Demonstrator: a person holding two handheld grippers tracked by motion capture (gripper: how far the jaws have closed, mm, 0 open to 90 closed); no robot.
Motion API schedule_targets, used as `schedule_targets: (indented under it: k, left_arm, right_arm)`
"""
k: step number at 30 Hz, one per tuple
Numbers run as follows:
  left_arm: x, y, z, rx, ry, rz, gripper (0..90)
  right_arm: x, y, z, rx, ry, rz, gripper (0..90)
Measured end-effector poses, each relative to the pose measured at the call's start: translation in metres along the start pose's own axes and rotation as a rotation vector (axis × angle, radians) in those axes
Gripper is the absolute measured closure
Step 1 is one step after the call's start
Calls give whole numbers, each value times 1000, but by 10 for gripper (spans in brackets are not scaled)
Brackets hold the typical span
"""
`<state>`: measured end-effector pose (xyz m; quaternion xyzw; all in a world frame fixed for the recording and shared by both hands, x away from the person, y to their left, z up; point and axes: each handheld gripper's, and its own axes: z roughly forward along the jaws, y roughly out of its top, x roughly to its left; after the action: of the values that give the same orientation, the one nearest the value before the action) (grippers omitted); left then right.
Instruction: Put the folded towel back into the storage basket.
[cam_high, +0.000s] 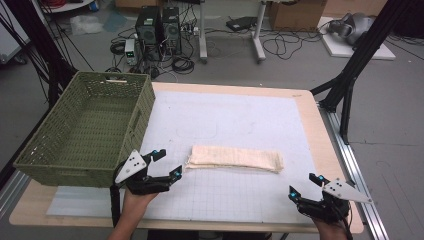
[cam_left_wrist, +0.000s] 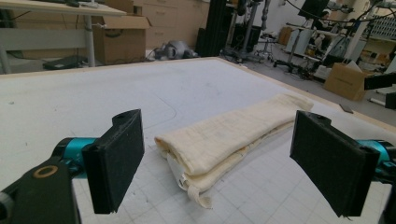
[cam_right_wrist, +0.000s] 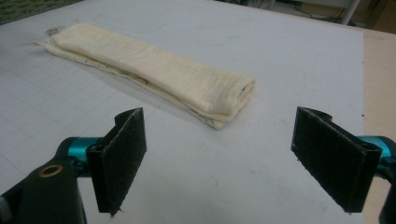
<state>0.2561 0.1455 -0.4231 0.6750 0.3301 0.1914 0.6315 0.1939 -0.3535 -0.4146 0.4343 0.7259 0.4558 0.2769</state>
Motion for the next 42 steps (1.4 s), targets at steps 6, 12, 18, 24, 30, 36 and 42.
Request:
schedule_targets:
  k: [6,12,18,24,30,36,42]
  left_arm:
    - [-3,-1,3,10,-10,0,177]
    - [-2,-3,6,25,-11,-7,177]
    - [-2,-3,7,33,-5,-4,178]
    - [-1,-4,6,37,10,-3,179]
    - [0,-4,4,36,15,-7,183]
    - [2,-3,6,43,24,-16,187]
    - [5,-1,15,74,45,-33,189]
  right_arm:
    - [-1,-1,1,6,3,-11,167]
    - [-3,-3,0,20,0,-7,177]
    - [-6,-6,-2,16,-1,6,177]
    - [-4,-4,0,23,-2,-11,177]
    - [-4,-4,1,24,-7,-10,177]
    - [-4,-3,2,25,-8,-12,177]
    - [-2,-2,2,26,-7,-10,177]
